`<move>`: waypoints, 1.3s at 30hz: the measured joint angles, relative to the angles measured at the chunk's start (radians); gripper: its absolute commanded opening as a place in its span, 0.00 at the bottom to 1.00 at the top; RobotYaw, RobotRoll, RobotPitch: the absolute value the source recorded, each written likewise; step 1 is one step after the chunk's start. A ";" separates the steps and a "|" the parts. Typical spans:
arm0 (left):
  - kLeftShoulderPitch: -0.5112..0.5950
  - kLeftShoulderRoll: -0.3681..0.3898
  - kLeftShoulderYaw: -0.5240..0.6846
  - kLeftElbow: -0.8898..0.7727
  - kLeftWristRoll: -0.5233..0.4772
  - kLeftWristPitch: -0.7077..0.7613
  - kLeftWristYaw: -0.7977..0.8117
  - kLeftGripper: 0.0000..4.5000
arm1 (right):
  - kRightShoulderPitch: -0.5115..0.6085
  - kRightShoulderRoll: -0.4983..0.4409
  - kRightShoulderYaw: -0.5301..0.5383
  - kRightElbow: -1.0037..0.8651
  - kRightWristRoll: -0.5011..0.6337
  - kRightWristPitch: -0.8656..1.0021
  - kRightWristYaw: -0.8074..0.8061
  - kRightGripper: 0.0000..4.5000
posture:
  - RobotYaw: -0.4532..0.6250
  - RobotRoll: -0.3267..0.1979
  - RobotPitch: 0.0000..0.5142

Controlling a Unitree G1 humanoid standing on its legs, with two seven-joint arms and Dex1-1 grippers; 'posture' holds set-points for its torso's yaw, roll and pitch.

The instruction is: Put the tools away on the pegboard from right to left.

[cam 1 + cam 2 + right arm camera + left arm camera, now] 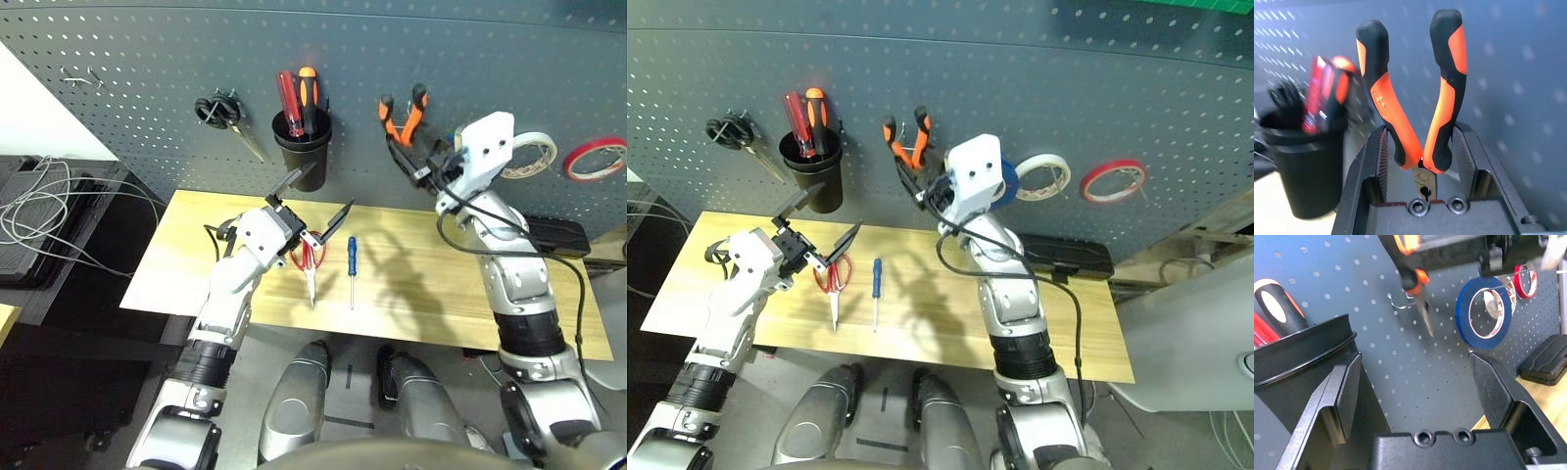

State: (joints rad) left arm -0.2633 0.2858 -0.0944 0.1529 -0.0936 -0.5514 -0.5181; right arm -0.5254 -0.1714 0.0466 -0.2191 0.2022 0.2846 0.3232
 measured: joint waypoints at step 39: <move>0.001 -0.002 -0.002 0.000 -0.004 0.015 -0.009 1.00 | -0.140 0.091 -0.039 -0.050 0.069 0.098 -0.107 0.47 | 0.60 0.62 0.42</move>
State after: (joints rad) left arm -0.2627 0.2836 -0.0963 0.1527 -0.0977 -0.5369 -0.5270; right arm -0.6651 -0.0802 0.0079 -0.2694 0.2707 0.3823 0.2167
